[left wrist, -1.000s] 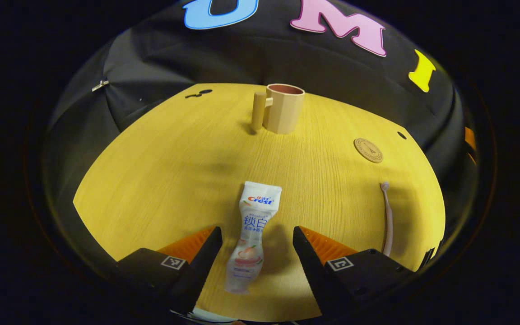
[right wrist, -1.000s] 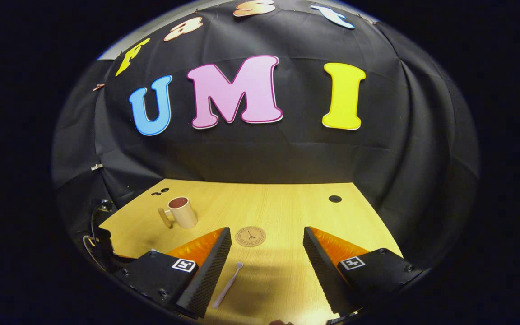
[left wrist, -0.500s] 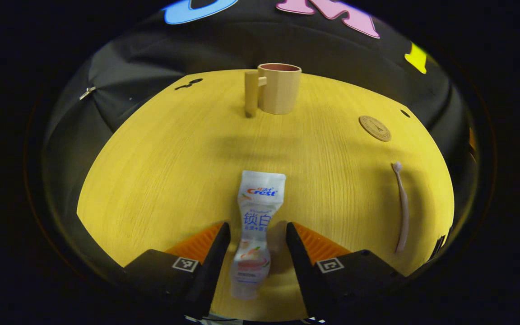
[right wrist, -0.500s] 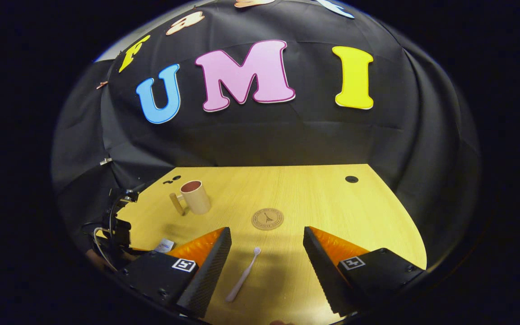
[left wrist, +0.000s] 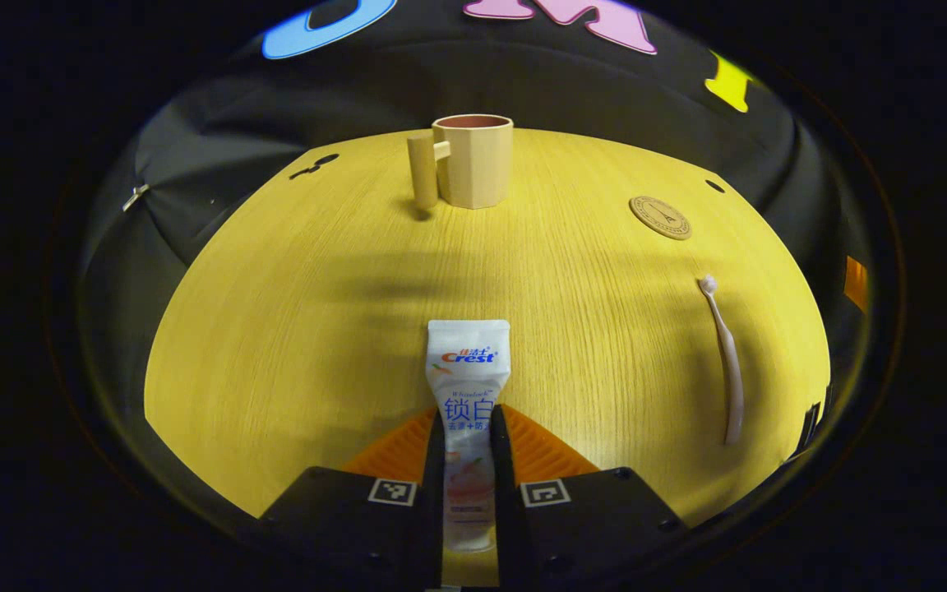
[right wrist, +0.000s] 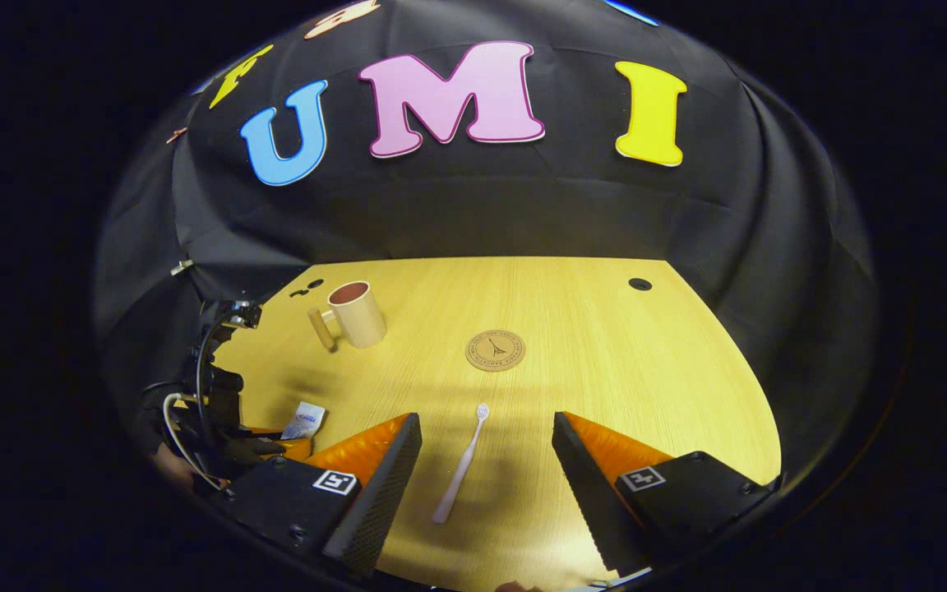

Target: Put the toothbrush and toothpaste on the desktop into the cup, then pick up the cup and place it on the coaster on the desktop.

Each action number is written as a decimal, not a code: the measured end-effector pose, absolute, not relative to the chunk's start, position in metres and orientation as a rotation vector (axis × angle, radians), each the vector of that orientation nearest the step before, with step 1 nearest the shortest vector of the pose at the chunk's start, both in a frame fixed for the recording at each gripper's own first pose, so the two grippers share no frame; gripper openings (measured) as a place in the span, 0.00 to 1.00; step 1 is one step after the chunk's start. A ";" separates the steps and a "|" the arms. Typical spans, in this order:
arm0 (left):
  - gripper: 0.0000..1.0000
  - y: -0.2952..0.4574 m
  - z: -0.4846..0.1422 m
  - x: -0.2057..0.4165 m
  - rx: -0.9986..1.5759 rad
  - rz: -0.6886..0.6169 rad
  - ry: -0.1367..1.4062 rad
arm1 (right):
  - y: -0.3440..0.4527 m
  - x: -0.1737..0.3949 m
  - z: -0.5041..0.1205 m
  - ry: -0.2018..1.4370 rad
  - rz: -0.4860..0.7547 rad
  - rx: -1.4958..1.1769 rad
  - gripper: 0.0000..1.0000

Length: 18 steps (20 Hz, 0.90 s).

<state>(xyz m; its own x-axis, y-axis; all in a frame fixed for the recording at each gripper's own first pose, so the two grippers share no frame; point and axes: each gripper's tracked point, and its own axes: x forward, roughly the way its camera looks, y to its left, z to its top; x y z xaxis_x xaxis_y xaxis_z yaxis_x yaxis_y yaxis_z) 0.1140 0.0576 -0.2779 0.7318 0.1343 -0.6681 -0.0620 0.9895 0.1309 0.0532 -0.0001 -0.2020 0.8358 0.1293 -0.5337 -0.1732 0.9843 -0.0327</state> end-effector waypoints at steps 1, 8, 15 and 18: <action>0.27 0.056 -0.277 0.115 0.092 0.102 0.743 | -0.002 0.051 -0.206 0.572 0.143 -0.096 0.99; 0.19 0.051 -0.261 0.096 0.065 0.010 0.650 | 0.012 0.045 -0.236 0.686 0.130 -0.138 0.99; 0.19 0.063 -0.233 0.046 0.029 -0.017 0.599 | 0.021 0.056 -0.272 0.794 0.086 -0.146 0.99; 0.19 0.070 -0.225 0.032 -0.016 -0.012 0.578 | 0.021 0.063 -0.291 0.847 0.059 -0.132 0.99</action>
<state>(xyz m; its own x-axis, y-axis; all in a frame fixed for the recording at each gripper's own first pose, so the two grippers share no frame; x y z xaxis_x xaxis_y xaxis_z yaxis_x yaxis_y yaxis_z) 0.0317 0.0697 -0.2248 0.8376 -0.0160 -0.5461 0.0069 0.9998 -0.0188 0.0632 0.0214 -0.2915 0.6611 -0.0001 -0.7503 -0.1048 0.9902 -0.0925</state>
